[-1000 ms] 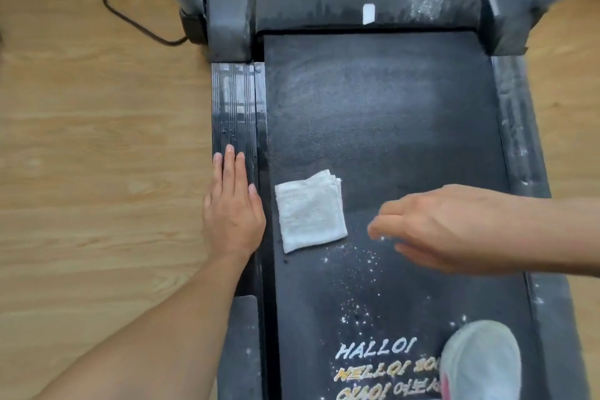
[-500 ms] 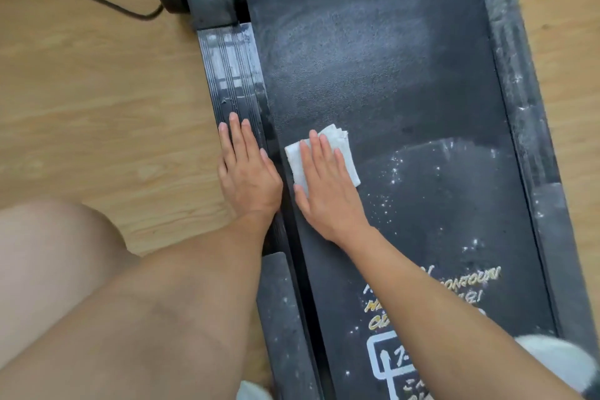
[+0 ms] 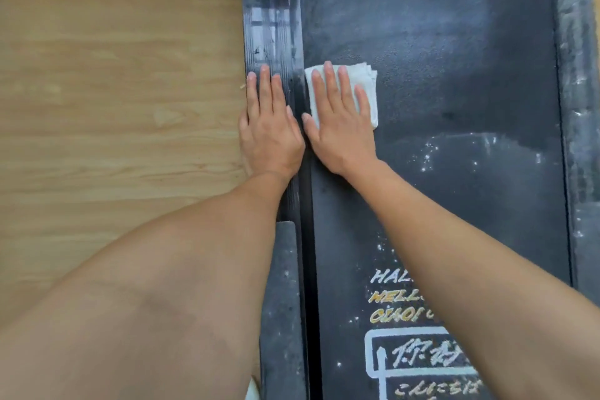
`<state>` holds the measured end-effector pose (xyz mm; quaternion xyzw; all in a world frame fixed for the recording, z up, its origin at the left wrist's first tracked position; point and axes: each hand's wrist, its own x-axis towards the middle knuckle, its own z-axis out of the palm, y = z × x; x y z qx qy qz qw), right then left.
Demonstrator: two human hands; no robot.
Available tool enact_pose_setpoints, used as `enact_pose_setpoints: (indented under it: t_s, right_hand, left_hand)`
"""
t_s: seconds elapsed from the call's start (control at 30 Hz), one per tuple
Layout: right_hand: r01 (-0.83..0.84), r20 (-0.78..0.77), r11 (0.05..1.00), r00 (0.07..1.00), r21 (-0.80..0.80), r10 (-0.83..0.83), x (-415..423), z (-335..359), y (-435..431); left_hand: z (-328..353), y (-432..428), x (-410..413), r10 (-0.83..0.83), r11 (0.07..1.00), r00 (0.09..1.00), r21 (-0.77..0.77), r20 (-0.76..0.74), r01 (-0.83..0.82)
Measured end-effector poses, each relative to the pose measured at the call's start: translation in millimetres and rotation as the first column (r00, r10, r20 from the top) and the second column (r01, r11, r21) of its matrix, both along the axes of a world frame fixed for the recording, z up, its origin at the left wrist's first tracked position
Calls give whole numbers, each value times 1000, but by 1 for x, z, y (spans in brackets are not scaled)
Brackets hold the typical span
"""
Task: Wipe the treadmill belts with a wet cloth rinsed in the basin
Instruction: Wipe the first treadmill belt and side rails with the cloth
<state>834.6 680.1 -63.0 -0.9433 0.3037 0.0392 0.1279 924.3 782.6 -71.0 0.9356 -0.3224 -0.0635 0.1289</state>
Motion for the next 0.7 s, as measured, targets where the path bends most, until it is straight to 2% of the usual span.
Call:
enact_pose_setpoints:
  t_s: [0.13,0.27,0.37,0.5,0.6,0.7]
  right_hand:
    - [-38,2,998,999,43,38,6,-1,-10]
    - [-135,11,986,991,98,135,-25,0,-4]
    - [-176,-16,973,984,149,180,-78,4,33]
    - [-191,-68,953,975,237,212,-191,19,139]
    - [-174,-76,970,979,169,189,-218,13,166]
    - [-72,-89,996,993,61,77,-158,1,125]
  left_hand:
    - [-1,0,0,14,1000,1000,-25,14,-14]
    - [-2,0,0,26,999,999,-43,20,-26]
    - [0,-1,-1,22,999,1000,-49,18,-21]
    - [0,1,-1,14,998,1000,-66,-5,-14]
    - [-1,2,0,11,998,1000,-69,2,-11]
    - [0,1,-1,-4,998,1000,-61,1,4]
